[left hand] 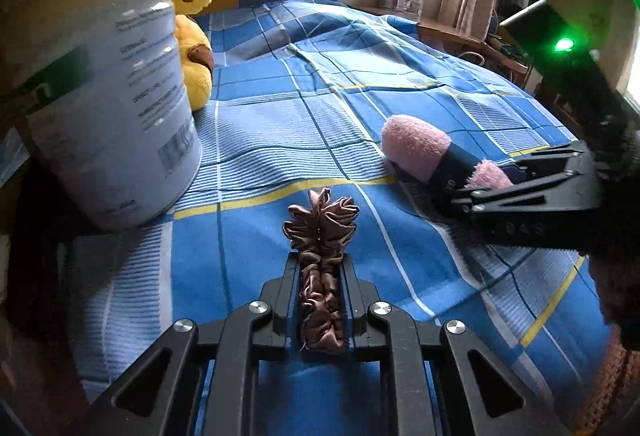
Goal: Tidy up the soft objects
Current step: 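Carry the scrunchie into the gold tray and open the left gripper while the right holds the towel roll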
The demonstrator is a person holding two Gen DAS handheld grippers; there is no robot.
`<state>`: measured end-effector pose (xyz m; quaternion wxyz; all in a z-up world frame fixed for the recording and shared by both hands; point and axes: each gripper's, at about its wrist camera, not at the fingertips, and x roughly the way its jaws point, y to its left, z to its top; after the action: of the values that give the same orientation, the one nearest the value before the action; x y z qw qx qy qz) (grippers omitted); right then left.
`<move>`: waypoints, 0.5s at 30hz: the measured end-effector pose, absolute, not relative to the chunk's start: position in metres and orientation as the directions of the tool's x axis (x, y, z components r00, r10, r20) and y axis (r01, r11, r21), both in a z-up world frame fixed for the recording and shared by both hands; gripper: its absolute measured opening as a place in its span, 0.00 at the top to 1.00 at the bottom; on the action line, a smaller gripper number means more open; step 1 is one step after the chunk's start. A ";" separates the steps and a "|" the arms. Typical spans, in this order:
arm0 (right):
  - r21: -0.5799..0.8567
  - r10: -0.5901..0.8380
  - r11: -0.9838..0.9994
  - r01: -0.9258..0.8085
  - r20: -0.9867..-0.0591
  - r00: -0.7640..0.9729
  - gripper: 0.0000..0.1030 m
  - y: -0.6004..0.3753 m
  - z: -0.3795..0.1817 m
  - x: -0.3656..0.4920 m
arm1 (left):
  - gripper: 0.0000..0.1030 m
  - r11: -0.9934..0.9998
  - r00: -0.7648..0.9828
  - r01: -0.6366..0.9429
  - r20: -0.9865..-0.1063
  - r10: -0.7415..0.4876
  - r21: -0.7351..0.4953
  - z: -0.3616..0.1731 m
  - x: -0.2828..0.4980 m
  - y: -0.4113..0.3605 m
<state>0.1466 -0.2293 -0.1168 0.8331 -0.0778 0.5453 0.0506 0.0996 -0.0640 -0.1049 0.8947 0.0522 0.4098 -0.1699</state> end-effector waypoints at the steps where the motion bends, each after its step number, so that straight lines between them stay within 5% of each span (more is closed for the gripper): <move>1: -0.075 0.000 0.983 -0.170 -0.915 0.402 0.58 -0.229 -0.117 0.147 | 0.83 0.936 0.613 0.348 -0.745 -0.262 -0.043 -0.101 0.095 -0.062; 15: -0.087 -0.001 0.979 -0.183 -0.905 0.426 0.59 -0.228 -0.116 0.144 | 0.83 0.937 0.665 0.343 -0.689 -0.288 -0.060 -0.048 0.059 -0.040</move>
<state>0.1438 -0.2275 -0.1163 0.8398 -0.0863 0.5332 0.0542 0.0592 -0.0398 -0.0477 0.9117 0.0375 0.3707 -0.1731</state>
